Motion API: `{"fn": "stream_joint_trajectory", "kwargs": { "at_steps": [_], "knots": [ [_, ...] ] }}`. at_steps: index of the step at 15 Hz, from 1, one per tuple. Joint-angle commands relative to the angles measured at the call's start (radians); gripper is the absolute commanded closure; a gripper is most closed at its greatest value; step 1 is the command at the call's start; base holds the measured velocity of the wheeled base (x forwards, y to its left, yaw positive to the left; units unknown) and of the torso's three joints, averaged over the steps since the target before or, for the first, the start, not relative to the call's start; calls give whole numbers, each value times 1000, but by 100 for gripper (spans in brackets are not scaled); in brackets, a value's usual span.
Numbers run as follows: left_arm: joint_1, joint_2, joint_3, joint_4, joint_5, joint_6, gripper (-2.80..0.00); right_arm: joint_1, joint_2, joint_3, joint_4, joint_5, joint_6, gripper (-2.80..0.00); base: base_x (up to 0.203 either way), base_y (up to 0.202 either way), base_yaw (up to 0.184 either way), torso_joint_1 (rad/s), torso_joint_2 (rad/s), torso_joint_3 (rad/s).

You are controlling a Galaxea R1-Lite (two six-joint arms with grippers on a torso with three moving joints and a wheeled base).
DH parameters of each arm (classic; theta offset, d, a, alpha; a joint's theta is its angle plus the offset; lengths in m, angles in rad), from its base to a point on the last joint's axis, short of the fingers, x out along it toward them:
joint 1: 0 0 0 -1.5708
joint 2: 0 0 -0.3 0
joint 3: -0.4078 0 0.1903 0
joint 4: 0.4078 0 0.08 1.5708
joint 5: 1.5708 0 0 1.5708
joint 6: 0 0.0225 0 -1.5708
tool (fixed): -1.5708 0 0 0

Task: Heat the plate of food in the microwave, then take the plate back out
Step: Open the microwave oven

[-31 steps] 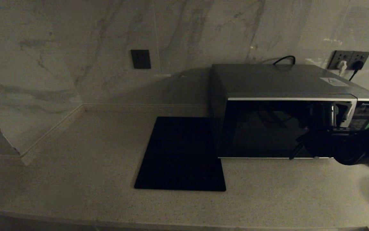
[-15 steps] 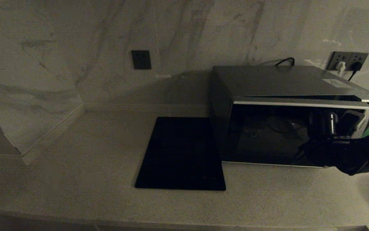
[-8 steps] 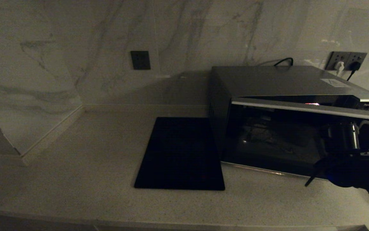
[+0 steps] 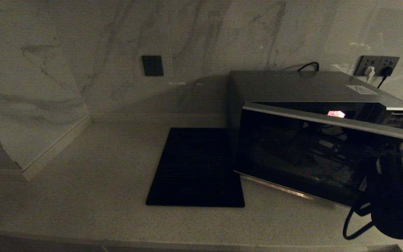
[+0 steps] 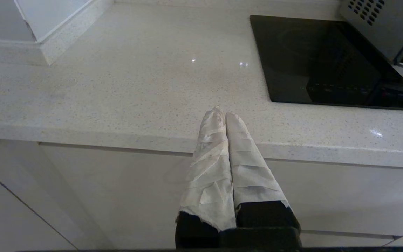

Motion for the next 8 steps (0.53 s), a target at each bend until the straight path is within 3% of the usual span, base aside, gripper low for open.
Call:
{"fn": "stream_joint_trajectory", "kwargs": {
  "at_steps": [1,8],
  "knots": [
    [0,0,0,0,0,-1,0,52,-87,67,-6,-9,2,0,0,0,0,0,0,0],
    [0,0,0,0,0,-1,0,58,-141,117,-5,-8,-4,0,0,0,0,0,0,0]
  ]
}}
